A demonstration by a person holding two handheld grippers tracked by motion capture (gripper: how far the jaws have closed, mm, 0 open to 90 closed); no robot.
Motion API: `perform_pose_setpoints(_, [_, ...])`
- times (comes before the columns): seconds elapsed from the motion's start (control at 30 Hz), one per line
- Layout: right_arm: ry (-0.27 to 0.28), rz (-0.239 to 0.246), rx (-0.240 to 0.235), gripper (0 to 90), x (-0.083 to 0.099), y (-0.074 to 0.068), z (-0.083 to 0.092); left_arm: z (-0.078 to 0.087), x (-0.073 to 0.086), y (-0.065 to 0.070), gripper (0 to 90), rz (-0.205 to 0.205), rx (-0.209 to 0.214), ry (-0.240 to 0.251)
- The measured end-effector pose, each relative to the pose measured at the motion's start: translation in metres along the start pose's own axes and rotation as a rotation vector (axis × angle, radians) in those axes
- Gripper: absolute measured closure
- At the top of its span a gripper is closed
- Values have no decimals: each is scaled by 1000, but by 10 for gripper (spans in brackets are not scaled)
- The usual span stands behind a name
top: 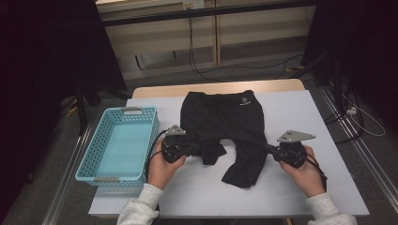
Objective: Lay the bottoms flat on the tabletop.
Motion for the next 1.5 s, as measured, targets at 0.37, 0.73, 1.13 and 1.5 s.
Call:
perform_pose_setpoints(0.37, [-41,4,-13,900,7,-2,-7,-3,4,2,858,-5,7,-12])
perform_pose_setpoints(0.73, [41,39,33,900,-11,1,5,-2,3,0,865,5,-1,-14])
perform_pose_setpoints(1.13, [41,43,46,900,-14,3,5,-3,5,-1,865,9,4,-22])
perform_pose_setpoints(1.5, [-13,0,107,882,3,24,4,-8,6,10,864,-16,28,-32])
Point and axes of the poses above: each handheld gripper's, and its own axes: z roughly backward along the jaws, x roughly out of its underside, y roughly to its right, the point moved 9 cm from there along -z, roughly forward along the jaws, and after that the axes turned 14 degrees about -x, right-handed, at the moved point
